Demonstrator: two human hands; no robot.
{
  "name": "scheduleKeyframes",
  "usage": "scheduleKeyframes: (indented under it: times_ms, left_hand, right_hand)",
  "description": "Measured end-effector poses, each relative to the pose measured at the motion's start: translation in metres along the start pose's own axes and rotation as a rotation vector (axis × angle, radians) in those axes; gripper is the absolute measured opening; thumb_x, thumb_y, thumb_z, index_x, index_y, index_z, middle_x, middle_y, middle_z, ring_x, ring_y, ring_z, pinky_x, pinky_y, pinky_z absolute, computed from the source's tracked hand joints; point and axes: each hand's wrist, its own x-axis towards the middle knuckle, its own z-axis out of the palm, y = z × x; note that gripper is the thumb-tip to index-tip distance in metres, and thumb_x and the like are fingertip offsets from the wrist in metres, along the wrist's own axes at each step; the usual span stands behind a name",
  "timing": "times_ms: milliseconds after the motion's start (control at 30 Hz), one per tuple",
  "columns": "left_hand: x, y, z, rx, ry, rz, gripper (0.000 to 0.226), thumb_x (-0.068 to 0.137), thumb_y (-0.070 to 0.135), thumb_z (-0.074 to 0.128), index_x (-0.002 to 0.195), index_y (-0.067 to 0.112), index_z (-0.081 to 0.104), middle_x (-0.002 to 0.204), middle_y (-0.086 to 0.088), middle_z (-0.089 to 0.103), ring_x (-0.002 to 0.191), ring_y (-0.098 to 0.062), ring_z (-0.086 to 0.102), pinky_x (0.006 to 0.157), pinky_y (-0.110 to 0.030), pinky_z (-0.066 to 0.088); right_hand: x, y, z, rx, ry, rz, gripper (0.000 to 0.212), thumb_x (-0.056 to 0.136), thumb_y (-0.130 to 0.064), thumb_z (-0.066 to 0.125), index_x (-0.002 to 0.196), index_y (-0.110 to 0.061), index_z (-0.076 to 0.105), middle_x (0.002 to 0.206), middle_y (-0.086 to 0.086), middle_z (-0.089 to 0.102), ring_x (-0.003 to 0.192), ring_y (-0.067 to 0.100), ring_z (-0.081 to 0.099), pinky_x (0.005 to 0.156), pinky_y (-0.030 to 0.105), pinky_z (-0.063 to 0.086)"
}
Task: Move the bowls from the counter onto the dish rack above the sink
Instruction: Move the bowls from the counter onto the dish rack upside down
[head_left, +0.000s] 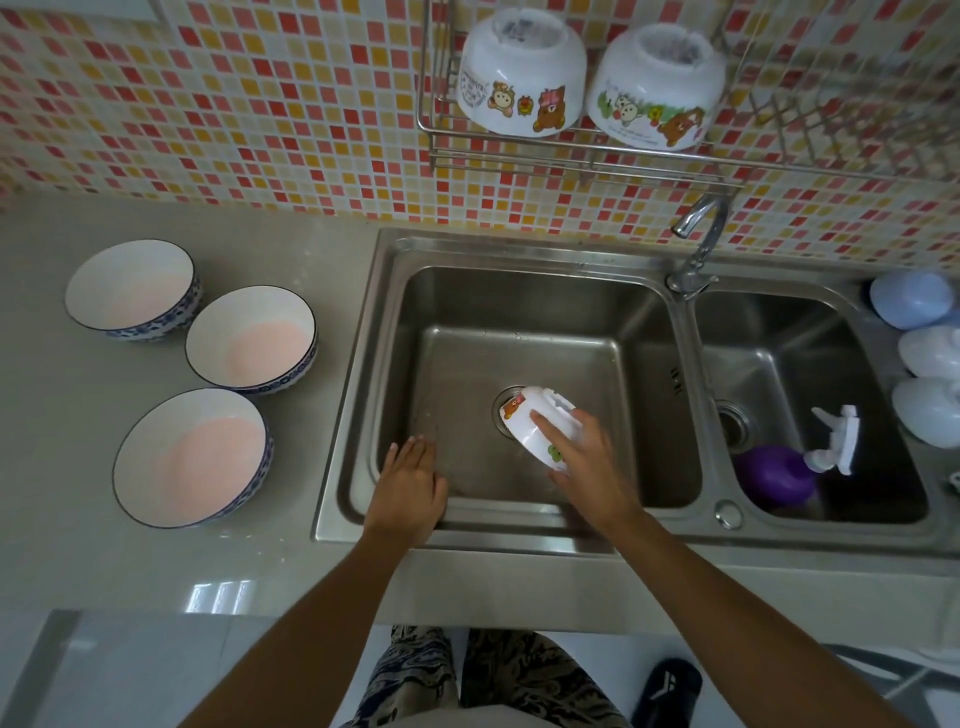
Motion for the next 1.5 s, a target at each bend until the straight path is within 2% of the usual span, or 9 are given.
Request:
scheduleKeyframes:
  times_ms: [300, 500, 600, 700, 767, 900, 1167, 1367, 1500]
  left_hand:
    - [0.000, 0.001, 0.000, -0.016, 0.008, -0.002, 0.070, 0.085, 0.039, 0.011, 0.144, 0.007, 0.031, 0.149, -0.011, 0.036, 0.142, -0.021, 0.024, 0.118, -0.032, 0.002]
    - [-0.004, 0.007, -0.010, -0.030, -0.004, 0.038, 0.082, 0.076, 0.045, -0.002, 0.149, 0.010, 0.013, 0.157, -0.006, 0.019, 0.146, -0.018, 0.009, 0.116, -0.030, -0.007]
    - [0.007, 0.015, -0.032, -0.031, 0.064, 0.080, 0.067, 0.087, 0.035, 0.013, 0.149, 0.011, 0.008, 0.158, -0.006, 0.010, 0.147, -0.020, 0.005, 0.119, -0.032, -0.005]
    - [0.032, 0.030, -0.071, -0.025, 0.195, 0.151, 0.065, 0.089, 0.030, 0.021, 0.149, 0.010, 0.009, 0.158, -0.007, 0.005, 0.147, -0.022, 0.002, 0.119, -0.034, -0.003]
    - [0.050, 0.043, -0.104, -0.022, 0.307, 0.188, 0.068, 0.086, 0.035, 0.015, 0.150, 0.012, 0.011, 0.158, -0.005, 0.004, 0.146, -0.020, -0.002, 0.120, -0.036, -0.001]
    - [0.082, 0.073, -0.172, 0.006, 0.524, 0.258, 0.057, 0.097, 0.028, 0.029, 0.149, 0.013, 0.011, 0.159, -0.005, 0.004, 0.145, -0.019, -0.007, 0.119, -0.038, 0.003]
    - [0.131, 0.089, -0.251, 0.124, 0.592, 0.314, 0.056, 0.100, 0.041, 0.013, 0.150, 0.018, 0.000, 0.159, -0.002, -0.002, 0.145, -0.017, -0.013, 0.120, -0.038, 0.000]
    - [0.136, 0.084, -0.253, 0.250, 0.577, 0.293, 0.059, 0.098, 0.044, 0.006, 0.148, 0.018, -0.010, 0.155, 0.001, -0.017, 0.142, -0.018, -0.022, 0.119, -0.038, -0.004]
    - [0.138, 0.086, -0.251, 0.228, 0.577, 0.273, 0.059, 0.100, 0.044, 0.012, 0.149, 0.018, -0.009, 0.156, 0.002, -0.016, 0.143, -0.018, -0.020, 0.118, -0.038, -0.004]
  right_hand:
    - [-0.009, -0.005, -0.002, -0.224, 0.063, -0.143, 0.106, 0.059, 0.003, 0.087, 0.143, -0.039, 0.038, 0.141, 0.015, 0.038, 0.132, 0.037, 0.034, 0.085, 0.050, 0.055]
    - [0.005, -0.017, -0.030, 0.220, 0.264, 0.190, 0.086, 0.078, -0.016, 0.079, 0.149, -0.033, 0.032, 0.142, 0.012, 0.032, 0.124, 0.022, 0.040, 0.101, 0.034, 0.049]
    - [0.014, -0.016, -0.054, 0.476, 0.377, 0.326, 0.083, 0.078, -0.014, 0.078, 0.148, -0.027, 0.035, 0.137, 0.011, 0.031, 0.114, 0.016, 0.041, 0.095, 0.017, 0.040]
    - [0.023, -0.008, -0.072, 0.738, 0.428, 0.433, 0.082, 0.079, -0.016, 0.078, 0.147, -0.034, 0.035, 0.135, 0.007, 0.038, 0.119, 0.021, 0.045, 0.098, 0.033, 0.047]
    - [0.028, -0.007, -0.084, 0.994, 0.446, 0.472, 0.073, 0.081, -0.018, 0.075, 0.142, -0.036, 0.040, 0.131, 0.001, 0.044, 0.123, 0.030, 0.048, 0.082, 0.047, 0.058]
    - [0.033, -0.014, -0.110, 1.285, 0.371, 0.554, 0.058, 0.088, -0.028, 0.067, 0.140, -0.036, 0.042, 0.144, 0.004, 0.039, 0.122, 0.035, 0.047, 0.064, 0.043, 0.061]
    - [0.042, -0.038, -0.191, 1.731, 0.082, 0.437, 0.032, 0.093, -0.047, 0.049, 0.120, -0.031, 0.056, 0.127, 0.010, 0.057, 0.112, 0.034, 0.058, 0.076, 0.047, 0.056]
    - [0.062, -0.054, -0.243, 1.872, 0.062, 0.286, 0.044, 0.090, -0.050, 0.055, 0.125, -0.023, 0.060, 0.121, 0.013, 0.066, 0.092, 0.028, 0.068, 0.062, 0.036, 0.058]
    - [0.082, -0.067, -0.272, 1.939, 0.101, 0.188, 0.036, 0.091, -0.037, 0.056, 0.123, -0.021, 0.059, 0.124, 0.016, 0.062, 0.099, 0.033, 0.065, 0.065, 0.039, 0.060]
